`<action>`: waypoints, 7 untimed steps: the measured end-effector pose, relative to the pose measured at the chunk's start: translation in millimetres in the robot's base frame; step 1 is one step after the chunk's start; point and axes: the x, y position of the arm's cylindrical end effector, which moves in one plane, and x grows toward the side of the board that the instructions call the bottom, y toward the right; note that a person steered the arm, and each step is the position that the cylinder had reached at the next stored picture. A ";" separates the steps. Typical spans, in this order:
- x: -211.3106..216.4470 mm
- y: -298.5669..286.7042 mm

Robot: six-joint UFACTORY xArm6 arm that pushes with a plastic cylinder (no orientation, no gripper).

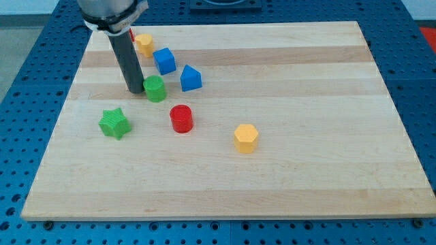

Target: Slide the green circle towards the red circle

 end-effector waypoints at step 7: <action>-23.1 1.0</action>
